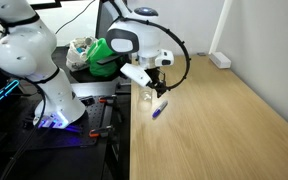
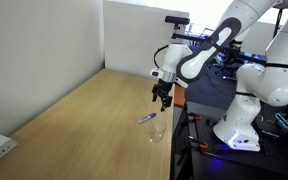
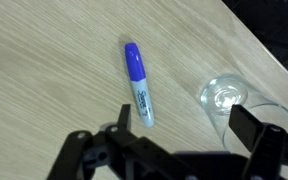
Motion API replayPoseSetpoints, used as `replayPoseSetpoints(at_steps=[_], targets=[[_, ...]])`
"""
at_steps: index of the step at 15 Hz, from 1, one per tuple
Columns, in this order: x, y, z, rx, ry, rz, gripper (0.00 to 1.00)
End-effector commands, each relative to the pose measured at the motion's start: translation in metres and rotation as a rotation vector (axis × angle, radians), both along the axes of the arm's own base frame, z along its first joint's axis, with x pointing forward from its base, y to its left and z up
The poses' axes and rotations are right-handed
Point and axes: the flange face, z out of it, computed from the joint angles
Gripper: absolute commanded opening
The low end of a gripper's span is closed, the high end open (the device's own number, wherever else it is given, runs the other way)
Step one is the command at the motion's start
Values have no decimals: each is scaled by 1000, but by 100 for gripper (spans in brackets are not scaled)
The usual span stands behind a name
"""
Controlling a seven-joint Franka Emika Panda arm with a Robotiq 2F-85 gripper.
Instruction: Put the pen in the cup
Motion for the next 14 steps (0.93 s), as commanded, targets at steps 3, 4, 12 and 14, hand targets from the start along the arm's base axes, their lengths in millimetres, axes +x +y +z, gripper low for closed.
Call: replayPoseSetpoints(at_steps=[3, 4, 12, 14], targets=[[0, -1, 1, -1, 1, -3, 100], [0, -1, 1, -1, 1, -3, 100], [20, -7, -16, -25, 19, 43, 100], [26, -7, -22, -32, 31, 74, 100]])
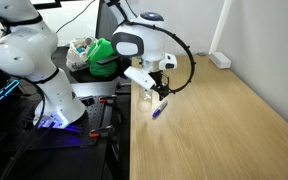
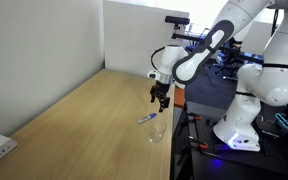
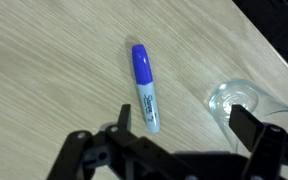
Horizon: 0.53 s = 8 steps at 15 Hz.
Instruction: Put the pen in the cup
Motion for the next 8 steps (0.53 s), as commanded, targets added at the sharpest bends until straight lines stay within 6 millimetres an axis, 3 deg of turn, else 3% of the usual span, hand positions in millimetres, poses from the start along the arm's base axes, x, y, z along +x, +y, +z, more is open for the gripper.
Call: replayPoseSetpoints(at_steps=[1, 8], targets=[[17, -3, -12, -14, 13, 70, 100], [41, -10, -37, -15, 31, 210, 100]])
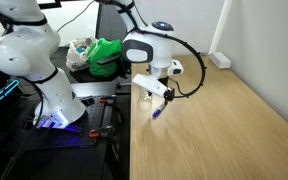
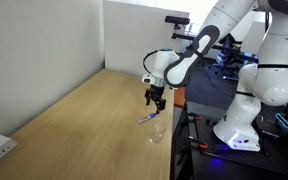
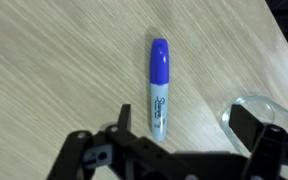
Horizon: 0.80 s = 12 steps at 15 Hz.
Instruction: Put the pen in the cup
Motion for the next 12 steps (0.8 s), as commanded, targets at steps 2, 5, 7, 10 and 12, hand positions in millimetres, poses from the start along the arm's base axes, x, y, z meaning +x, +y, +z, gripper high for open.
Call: replayPoseSetpoints(at_steps=[2, 5, 7, 10, 12], targets=[[23, -9, -19, 6, 12, 67, 100], [35, -11, -32, 15, 22, 82, 100], [40, -11, -42, 10, 30, 84, 100], [45, -9, -53, -3, 43, 95, 100], [46, -9, -59, -9, 51, 104, 100]])
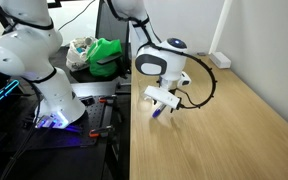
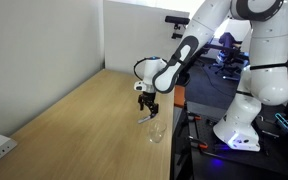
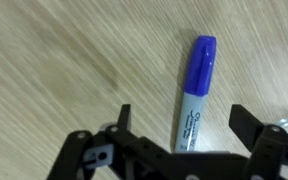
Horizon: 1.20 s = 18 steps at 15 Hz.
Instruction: Put the pen in the cup
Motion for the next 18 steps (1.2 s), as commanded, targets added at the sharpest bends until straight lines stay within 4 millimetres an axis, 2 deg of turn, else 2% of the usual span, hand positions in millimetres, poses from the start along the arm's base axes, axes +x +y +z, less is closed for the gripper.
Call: replayPoseSetpoints(at_steps=[1, 2, 11, 12, 13, 18], targets=[[9, 1, -8, -10, -2, -2, 94], [9, 2, -9, -11, -2, -4, 74], [10, 4, -5, -6, -17, -13, 5], [10, 4, -3, -5, -19, -22, 2], [10, 5, -2, -3, -20, -33, 6], [9, 12, 5, 12, -35, -56, 6]])
